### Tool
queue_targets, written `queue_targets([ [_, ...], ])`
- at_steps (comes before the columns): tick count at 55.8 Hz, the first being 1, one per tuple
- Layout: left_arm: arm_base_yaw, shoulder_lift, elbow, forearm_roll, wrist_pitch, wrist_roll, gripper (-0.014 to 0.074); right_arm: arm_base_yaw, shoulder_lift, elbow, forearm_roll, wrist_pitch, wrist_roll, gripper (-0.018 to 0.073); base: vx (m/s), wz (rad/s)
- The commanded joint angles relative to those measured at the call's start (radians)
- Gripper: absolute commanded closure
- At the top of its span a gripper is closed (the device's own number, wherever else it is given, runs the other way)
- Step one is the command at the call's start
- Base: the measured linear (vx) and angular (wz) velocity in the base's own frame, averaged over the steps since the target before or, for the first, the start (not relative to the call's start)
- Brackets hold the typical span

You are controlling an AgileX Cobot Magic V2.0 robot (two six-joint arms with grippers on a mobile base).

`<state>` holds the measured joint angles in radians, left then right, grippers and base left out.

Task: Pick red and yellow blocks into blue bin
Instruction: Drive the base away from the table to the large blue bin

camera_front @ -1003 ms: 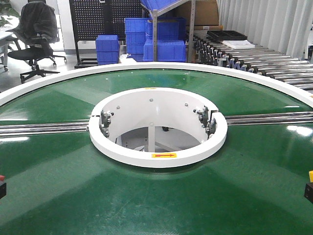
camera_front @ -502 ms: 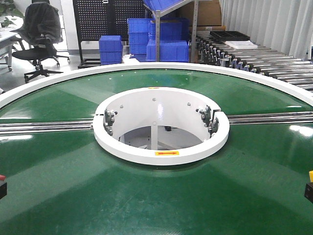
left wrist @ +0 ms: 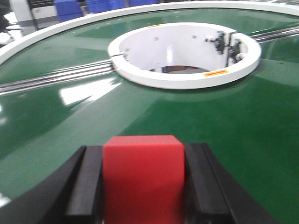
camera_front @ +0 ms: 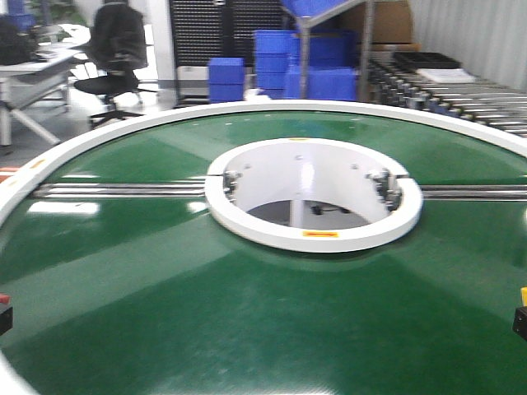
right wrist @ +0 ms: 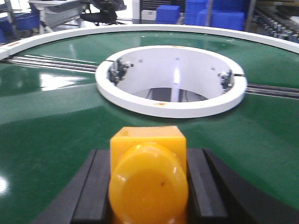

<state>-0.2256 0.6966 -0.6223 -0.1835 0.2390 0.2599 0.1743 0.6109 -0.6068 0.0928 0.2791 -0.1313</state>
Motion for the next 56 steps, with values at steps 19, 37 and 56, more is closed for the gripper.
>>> queue_targets([
  [19, -0.001, -0.006, -0.025, -0.013, -0.086, -0.009, 0.0596, 0.0, 0.0, -0.03, -0.002, -0.083, -0.01, 0.057, -0.16, 0.43],
  [37, -0.001, -0.006, -0.025, -0.013, -0.086, -0.009, 0.0596, 0.0, 0.0, -0.03, -0.002, -0.083, -0.01, 0.057, -0.09, 0.5],
  [56, -0.001, -0.006, -0.025, -0.013, -0.086, -0.009, 0.0595, 0.0, 0.0, -0.03, -0.002, -0.083, -0.01, 0.057, -0.04, 0.74],
])
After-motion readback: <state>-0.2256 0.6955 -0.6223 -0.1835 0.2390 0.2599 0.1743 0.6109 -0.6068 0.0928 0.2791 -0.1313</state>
